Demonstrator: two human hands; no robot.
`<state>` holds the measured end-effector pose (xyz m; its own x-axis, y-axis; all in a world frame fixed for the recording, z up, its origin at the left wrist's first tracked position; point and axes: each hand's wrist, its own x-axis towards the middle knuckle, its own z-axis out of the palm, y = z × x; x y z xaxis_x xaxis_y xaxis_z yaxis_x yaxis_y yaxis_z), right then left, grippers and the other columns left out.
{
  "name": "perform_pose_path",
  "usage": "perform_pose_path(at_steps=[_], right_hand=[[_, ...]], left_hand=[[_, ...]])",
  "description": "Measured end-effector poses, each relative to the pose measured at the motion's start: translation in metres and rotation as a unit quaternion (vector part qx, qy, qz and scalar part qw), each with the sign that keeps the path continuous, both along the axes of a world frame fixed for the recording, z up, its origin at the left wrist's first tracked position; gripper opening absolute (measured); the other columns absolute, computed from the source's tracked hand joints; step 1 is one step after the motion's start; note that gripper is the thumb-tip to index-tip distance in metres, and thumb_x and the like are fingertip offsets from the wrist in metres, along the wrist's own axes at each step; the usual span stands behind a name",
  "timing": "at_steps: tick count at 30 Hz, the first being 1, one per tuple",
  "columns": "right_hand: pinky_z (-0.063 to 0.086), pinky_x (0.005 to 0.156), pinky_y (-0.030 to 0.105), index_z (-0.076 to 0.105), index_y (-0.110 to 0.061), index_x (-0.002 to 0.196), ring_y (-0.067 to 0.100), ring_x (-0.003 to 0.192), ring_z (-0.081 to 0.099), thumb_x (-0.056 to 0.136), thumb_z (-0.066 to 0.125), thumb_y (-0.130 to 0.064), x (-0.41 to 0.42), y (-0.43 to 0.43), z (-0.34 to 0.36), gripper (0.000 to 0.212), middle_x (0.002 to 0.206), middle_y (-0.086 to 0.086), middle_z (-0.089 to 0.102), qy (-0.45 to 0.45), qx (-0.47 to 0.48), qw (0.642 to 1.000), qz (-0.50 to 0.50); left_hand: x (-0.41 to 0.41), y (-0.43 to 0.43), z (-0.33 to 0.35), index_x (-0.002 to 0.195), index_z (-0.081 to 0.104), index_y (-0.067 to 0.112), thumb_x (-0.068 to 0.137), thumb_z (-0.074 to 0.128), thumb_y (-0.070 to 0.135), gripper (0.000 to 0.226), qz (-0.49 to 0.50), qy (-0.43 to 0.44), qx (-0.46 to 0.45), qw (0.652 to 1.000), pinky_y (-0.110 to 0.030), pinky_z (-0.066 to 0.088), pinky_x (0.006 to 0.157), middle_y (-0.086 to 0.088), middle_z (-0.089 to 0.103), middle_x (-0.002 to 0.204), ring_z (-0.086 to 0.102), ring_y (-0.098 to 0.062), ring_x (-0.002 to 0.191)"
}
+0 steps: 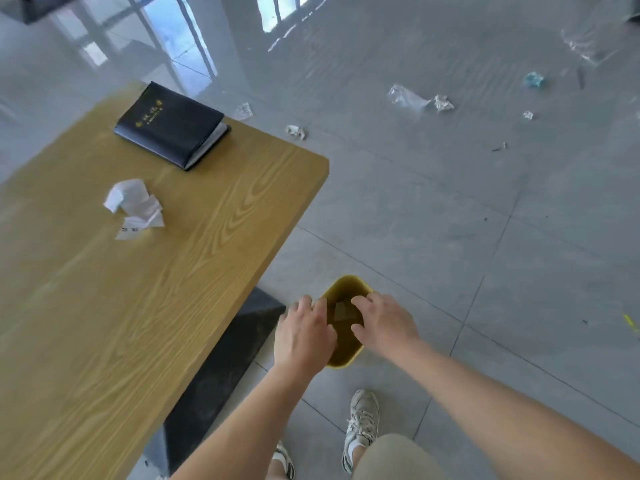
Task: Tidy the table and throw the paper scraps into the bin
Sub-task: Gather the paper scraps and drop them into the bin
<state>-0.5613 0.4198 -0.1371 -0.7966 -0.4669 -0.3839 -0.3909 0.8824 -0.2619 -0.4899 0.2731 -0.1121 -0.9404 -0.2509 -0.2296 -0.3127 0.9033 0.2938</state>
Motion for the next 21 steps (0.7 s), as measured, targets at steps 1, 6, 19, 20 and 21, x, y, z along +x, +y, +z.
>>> perform_pose_path(at_steps=[1, 6, 19, 20, 21], right_hand=[[0.051, 0.085, 0.041, 0.048, -0.027, 0.130, 0.025, 0.111, 0.052, 0.089, 0.054, -0.041, 0.000, -0.002, 0.014, 0.043, 0.122, 0.002, 0.058, 0.001, -0.005, 1.000, -0.001], [0.051, 0.086, 0.042, 0.051, -0.024, 0.127, 0.026, 0.112, 0.052, 0.091, 0.052, -0.040, -0.004, -0.010, 0.072, 0.040, 0.122, 0.003, 0.057, 0.020, -0.009, 1.000, 0.003], [0.055, 0.071, 0.037, 0.055, -0.021, 0.117, 0.023, 0.095, 0.056, 0.086, 0.059, -0.034, -0.016, -0.071, 0.168, 0.034, 0.103, 0.003, 0.059, 0.113, -0.100, 0.986, 0.071], [0.055, 0.073, 0.038, 0.055, -0.020, 0.119, 0.024, 0.096, 0.056, 0.086, 0.058, -0.033, -0.015, -0.078, 0.173, 0.036, 0.105, 0.004, 0.060, 0.116, -0.105, 0.985, 0.077], [0.055, 0.075, 0.039, 0.054, -0.020, 0.123, 0.024, 0.098, 0.056, 0.086, 0.058, -0.033, -0.014, -0.086, 0.177, 0.039, 0.108, 0.005, 0.060, 0.117, -0.109, 0.984, 0.082]], left_hand=[[0.001, -0.002, 0.012, 0.130, 0.049, 0.024, 0.094, 0.048, 0.032, 0.037, 0.004, 0.009, 0.001, 1.000, -0.032, 0.046, 0.085, 0.001, 0.058, 0.118, 0.057, -0.018, 0.100], [0.003, -0.013, 0.066, 0.130, 0.049, 0.022, 0.094, 0.049, 0.031, 0.037, 0.013, 0.040, -0.006, 0.999, -0.027, 0.036, 0.079, -0.001, 0.057, 0.115, 0.055, -0.017, 0.098], [0.029, -0.087, 0.142, 0.123, 0.055, 0.017, 0.088, 0.057, 0.028, 0.036, 0.077, 0.091, -0.054, 0.991, -0.034, 0.045, 0.082, -0.005, 0.058, 0.116, 0.056, -0.025, 0.104], [0.032, -0.093, 0.145, 0.123, 0.055, 0.016, 0.088, 0.058, 0.028, 0.037, 0.080, 0.096, -0.061, 0.990, -0.033, 0.044, 0.080, -0.005, 0.058, 0.114, 0.057, -0.025, 0.102], [0.035, -0.099, 0.149, 0.123, 0.056, 0.016, 0.087, 0.060, 0.027, 0.038, 0.084, 0.101, -0.066, 0.989, -0.033, 0.043, 0.079, -0.005, 0.059, 0.112, 0.058, -0.025, 0.100]])
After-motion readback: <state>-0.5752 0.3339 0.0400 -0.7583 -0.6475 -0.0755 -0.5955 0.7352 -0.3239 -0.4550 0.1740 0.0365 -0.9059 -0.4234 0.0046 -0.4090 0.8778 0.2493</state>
